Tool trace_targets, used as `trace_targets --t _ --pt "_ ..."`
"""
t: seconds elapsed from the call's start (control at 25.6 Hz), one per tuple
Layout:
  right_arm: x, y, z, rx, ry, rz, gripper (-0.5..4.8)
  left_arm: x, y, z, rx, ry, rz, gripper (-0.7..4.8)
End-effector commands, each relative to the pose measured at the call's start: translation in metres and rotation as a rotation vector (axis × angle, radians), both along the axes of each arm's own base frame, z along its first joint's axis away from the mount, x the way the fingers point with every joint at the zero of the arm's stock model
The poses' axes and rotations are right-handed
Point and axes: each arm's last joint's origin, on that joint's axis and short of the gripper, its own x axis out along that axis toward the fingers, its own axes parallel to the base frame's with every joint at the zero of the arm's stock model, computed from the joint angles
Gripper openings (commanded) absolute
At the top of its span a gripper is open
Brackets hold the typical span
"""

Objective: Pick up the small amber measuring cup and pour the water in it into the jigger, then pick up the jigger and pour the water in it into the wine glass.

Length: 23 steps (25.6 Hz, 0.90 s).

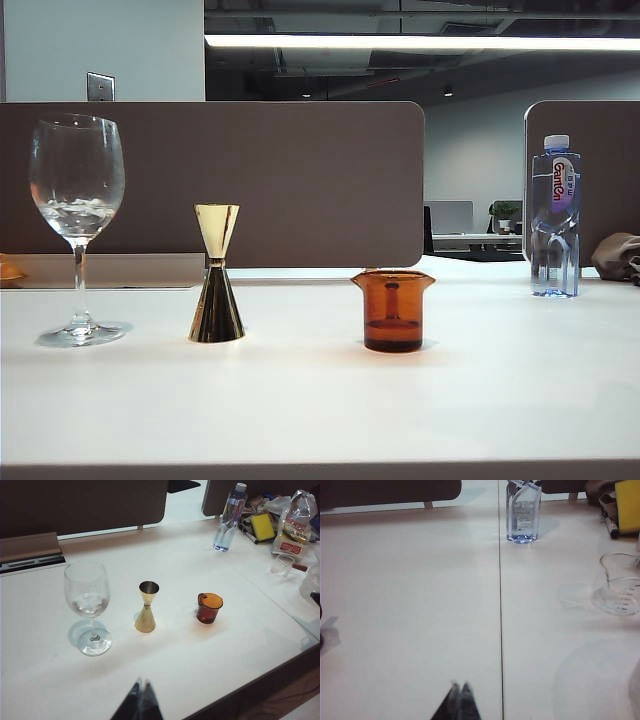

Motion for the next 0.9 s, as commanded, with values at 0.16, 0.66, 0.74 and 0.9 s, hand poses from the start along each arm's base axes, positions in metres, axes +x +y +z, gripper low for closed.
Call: trace_targets --t 0.16,0.66,0.74,0.9 --pt "0.0005 -0.0001 -0.0021 0.003 0.004 -0.003 0.00 -0.0047 -0.0014 0.0004 -0.037 -0.004 -0.111 -0.02" --pt "0.0005 -0.0001 -0.0021 0.003 0.004 -0.003 0.00 -0.0060 0.0003 -0.0074 0.006 0.065 -0.080 -0.02" --pt "0.0005 -0.0001 -0.0021 0.003 0.004 -0.003 0.00 -0.0058 0.0007 -0.0073 0.011 0.063 -0.063 -0.02" --pt "0.0005 -0.0001 -0.0021 0.003 0.004 -0.003 0.00 -0.0053 0.0018 -0.0074 0.016 0.060 -0.020 -0.02"
